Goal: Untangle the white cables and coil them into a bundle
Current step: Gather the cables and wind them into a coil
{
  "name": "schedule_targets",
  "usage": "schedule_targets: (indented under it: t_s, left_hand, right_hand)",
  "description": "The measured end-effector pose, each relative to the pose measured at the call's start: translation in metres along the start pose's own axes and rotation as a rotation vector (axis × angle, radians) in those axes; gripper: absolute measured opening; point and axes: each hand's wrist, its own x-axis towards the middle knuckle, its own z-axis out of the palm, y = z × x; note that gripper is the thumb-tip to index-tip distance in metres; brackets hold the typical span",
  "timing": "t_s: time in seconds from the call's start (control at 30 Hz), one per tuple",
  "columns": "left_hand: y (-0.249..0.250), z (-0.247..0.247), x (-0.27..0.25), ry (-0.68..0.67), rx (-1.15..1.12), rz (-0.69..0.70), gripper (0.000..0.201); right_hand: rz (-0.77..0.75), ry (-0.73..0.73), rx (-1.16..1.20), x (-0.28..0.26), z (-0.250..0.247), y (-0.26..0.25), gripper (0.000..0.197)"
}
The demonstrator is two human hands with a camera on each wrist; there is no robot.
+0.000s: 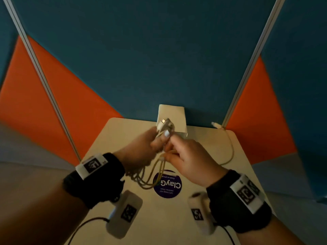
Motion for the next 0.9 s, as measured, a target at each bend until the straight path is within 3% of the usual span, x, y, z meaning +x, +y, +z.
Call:
schedule_targets:
  t_s: [0.07,0.1,0.17,0.23,0.27,0.37,0.47,0.63,0.7,0.83,0.9]
  left_hand:
    - [-0.001,0.006,-0.004,-0.155,-0.125,0.044,0.076]
    - [0.000,0.005,-0.006,-0.204,-0.164,0.039,0.076]
    - [0.000,0.002,-0.007,-0.311,-0.146,0.012,0.056]
    - [0.001,0.003,-0.009,-0.355,-0.082,-0.058,0.012]
    - [0.001,0.002,-0.011,-0.350,-0.050,-0.093,0.013]
    - [-0.001,-0.009,-0.013,-0.290,-0.119,-0.164,0.003]
    - [0.003,-0.026,-0.014,-0.222,-0.320,-0.179,0.021]
    - [0.010,-0.029,-0.009,-0.062,-0.421,-0.168,0.011]
    - [0.009,-0.022,-0.005,0.056,-0.420,-0.176,0.016]
    - [0.008,0.009,-0.004,0.155,-0.250,-0.135,0.032]
    - [0.010,0.023,-0.005,0.170,-0.277,-0.135,0.041]
  right_hand:
    - [0.008,0.105,0.022,0.006,-0.002,-0.004,0.022]
    - [0.019,0.140,0.030,0.008,-0.003,-0.005,0.025]
    - [0.044,0.183,-0.007,0.009,-0.005,-0.004,0.031]
    - [0.050,0.185,-0.070,0.009,-0.006,-0.004,0.036]
    - [0.057,0.162,-0.070,0.008,-0.007,-0.003,0.036]
    - [0.138,0.045,0.109,0.007,-0.018,0.008,0.028]
    - [0.250,-0.033,0.284,-0.003,-0.038,0.027,0.009]
    - [0.352,-0.050,0.455,-0.016,-0.052,0.037,0.027]
    - [0.387,0.026,0.503,-0.014,-0.047,0.030,0.028]
    - [0.390,0.394,0.409,-0.003,-0.011,0.007,0.025]
    - [0.350,0.397,0.385,0.001,0.009,-0.004,0.020]
